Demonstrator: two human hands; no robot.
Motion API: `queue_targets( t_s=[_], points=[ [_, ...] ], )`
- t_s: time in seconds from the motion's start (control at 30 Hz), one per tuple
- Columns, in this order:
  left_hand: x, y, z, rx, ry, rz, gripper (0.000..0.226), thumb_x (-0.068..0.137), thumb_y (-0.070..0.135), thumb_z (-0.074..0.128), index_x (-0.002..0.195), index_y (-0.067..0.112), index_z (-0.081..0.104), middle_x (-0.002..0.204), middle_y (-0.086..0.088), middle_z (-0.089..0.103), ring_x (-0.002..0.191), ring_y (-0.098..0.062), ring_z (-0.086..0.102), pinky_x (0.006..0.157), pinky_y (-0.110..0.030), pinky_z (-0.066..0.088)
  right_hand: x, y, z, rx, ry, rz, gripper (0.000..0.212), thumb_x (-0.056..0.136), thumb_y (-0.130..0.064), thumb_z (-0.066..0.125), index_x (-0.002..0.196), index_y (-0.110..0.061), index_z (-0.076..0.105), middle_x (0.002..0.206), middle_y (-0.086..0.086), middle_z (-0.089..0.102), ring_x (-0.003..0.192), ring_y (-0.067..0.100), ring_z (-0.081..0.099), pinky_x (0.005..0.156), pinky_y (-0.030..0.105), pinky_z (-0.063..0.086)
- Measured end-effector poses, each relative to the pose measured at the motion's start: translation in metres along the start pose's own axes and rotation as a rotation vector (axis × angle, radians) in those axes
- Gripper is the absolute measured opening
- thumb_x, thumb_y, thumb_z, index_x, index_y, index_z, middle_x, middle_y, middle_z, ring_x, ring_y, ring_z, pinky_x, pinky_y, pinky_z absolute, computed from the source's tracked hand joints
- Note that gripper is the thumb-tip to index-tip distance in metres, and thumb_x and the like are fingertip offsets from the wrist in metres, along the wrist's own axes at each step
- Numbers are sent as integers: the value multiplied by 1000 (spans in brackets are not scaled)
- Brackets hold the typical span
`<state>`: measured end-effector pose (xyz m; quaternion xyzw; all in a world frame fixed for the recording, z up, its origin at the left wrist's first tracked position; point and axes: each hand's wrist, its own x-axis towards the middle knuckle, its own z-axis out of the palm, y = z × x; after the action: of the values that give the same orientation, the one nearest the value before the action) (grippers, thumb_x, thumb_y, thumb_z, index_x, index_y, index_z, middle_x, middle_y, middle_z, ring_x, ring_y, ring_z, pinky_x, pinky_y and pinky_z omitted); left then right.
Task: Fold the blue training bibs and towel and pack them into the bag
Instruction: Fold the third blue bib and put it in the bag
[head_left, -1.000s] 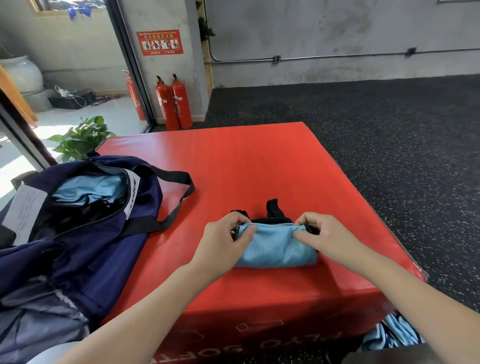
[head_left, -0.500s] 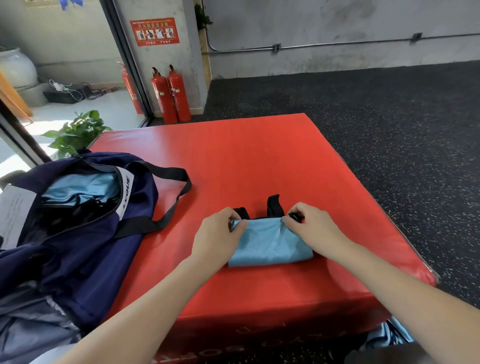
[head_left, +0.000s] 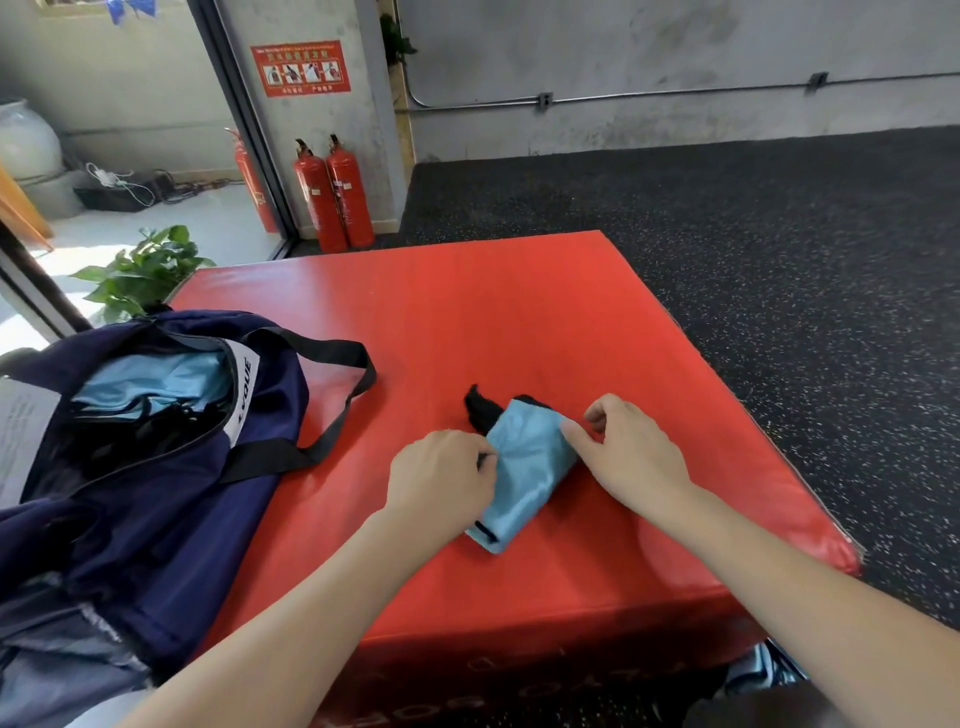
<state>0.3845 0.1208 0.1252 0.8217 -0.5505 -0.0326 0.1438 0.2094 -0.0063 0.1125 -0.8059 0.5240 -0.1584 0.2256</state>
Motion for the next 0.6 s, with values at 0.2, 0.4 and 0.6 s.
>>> queue_targets(
  t_s=[0.2, 0.4, 0.6],
  points=[
    [-14, 10, -10, -415, -240, -132, 30, 94, 25, 51, 71, 8, 60, 51, -4, 67, 46, -10, 61, 44, -20, 42, -12, -6, 3, 165, -199, -20, 38, 87, -53, 68, 113, -27, 55, 104, -12, 66, 91, 10, 62, 77, 28, 47],
    [-21, 7, -4, -514, -251, -166, 11, 92, 33, 64, 103, 30, 67, 57, -3, 70, 50, -3, 64, 53, -24, 51, -9, -8, 5, 247, -262, 55, 47, 70, -46, 86, 105, -23, 65, 98, -8, 69, 91, 11, 64, 75, 26, 46],
    [-15, -1, -7, -337, 5, -42, 23, 81, 35, 76, 104, 38, 74, 77, 15, 55, 75, -4, 56, 70, -29, 51, -8, -18, 6, 428, -406, 20, 24, 62, -28, 79, 79, -13, 72, 63, -5, 63, 63, 9, 57, 60, 28, 45]
  ],
)
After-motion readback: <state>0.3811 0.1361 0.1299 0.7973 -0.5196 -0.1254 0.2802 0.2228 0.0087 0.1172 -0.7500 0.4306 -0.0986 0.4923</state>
